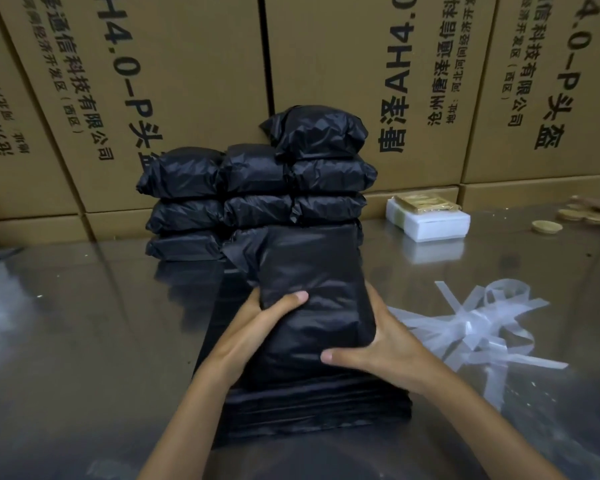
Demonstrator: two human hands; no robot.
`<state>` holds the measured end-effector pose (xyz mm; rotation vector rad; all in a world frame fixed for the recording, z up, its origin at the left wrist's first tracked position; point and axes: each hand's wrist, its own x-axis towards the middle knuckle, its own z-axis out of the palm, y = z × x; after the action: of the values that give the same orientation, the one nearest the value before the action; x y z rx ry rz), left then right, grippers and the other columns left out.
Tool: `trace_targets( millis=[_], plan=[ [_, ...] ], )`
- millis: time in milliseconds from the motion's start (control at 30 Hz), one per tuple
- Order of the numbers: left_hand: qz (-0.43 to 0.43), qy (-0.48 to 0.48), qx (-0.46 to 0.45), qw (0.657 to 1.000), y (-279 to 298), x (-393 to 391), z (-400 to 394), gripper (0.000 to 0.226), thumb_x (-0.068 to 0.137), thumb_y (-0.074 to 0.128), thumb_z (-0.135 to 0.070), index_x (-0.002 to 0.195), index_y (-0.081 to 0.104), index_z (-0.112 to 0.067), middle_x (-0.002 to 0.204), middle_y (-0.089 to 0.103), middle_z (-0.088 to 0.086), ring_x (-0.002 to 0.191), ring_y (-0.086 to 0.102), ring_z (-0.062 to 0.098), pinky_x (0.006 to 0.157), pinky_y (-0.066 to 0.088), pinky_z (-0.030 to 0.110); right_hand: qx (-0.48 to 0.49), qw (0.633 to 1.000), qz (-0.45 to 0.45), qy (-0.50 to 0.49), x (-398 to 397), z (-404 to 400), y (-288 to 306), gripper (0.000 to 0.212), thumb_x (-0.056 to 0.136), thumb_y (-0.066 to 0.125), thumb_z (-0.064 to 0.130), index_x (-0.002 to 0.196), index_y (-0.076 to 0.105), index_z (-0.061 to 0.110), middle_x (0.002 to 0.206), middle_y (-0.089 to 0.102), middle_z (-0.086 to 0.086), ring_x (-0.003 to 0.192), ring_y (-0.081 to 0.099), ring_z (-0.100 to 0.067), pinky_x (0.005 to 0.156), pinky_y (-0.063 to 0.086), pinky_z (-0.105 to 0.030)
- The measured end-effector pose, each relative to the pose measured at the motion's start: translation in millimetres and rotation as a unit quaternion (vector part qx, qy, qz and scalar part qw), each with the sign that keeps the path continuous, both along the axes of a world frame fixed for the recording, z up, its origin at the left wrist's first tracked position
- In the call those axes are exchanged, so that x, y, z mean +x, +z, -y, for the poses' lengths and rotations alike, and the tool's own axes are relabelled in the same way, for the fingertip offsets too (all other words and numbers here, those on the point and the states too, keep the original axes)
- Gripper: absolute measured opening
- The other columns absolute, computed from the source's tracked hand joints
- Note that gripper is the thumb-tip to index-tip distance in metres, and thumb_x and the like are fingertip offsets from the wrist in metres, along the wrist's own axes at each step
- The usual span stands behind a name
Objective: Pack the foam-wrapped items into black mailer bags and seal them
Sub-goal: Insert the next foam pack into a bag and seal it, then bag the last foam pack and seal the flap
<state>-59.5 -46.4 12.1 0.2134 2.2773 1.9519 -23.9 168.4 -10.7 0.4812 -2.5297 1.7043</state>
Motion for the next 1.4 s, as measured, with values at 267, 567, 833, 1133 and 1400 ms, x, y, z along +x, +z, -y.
trace_targets(
  millis=[267,567,833,1133,1400],
  plan=[
    [-0.235,-0.034,-0.11,0.965,141,-102,54,0.128,0.052,0.096,-0.039,0.152,0.017,-0.039,0.129,0.048,-0.035,0.109,0.05,-0.024,0.084,0.042,-0.001,-0.002,0.983,-0.183,-0.024,-123,33,162,0.105,0.068,0.09,0.04,0.153,0.029,0.03,0.136,0.05,0.027,0.125,0.048,0.008,0.098,0.04,-0.004],
    [-0.267,0.201,-0.104,0.937,219,-271,79,0.083,0.074,0.085,-0.037,0.142,0.044,-0.014,0.135,0.053,0.0,0.117,0.054,0.015,0.097,0.048,0.03,0.069,0.967,-0.183,-0.16,-291,78,240,0.062,0.091,0.068,0.042,0.147,0.045,0.027,0.145,0.053,-0.001,0.122,0.057,-0.023,0.102,0.05,-0.04],
    [-0.241,0.2,-0.099,0.944,175,-352,62,0.063,0.097,0.057,-0.043,0.15,0.032,-0.019,0.15,0.043,0.004,0.135,0.043,0.026,0.112,0.039,0.042,0.203,0.903,-0.249,-0.285,-360,89,191,0.039,0.099,0.055,0.032,0.138,0.053,0.038,0.115,0.07,-0.004,0.108,0.064,-0.031,0.073,0.044,-0.034],
    [-0.246,0.393,-0.311,0.83,166,-337,16,0.073,0.103,0.045,-0.033,0.157,0.002,-0.013,0.164,0.0,0.019,0.149,0.009,0.04,0.119,0.021,0.048,0.272,0.902,-0.219,-0.255,-359,93,186,0.053,0.103,0.044,0.023,0.154,0.032,0.032,0.132,0.063,-0.005,0.107,0.064,-0.028,0.068,0.042,-0.034],
    [-0.415,0.287,-0.309,0.806,66,-247,-103,0.069,0.094,0.048,-0.009,0.156,0.018,-0.015,0.165,0.001,0.014,0.152,0.0,0.028,0.124,0.009,0.041,0.154,0.926,-0.247,-0.238,-258,12,83,0.041,0.088,0.051,0.01,0.123,0.067,0.025,0.123,0.07,0.005,0.111,0.065,-0.018,0.088,0.055,-0.035]
  ],
)
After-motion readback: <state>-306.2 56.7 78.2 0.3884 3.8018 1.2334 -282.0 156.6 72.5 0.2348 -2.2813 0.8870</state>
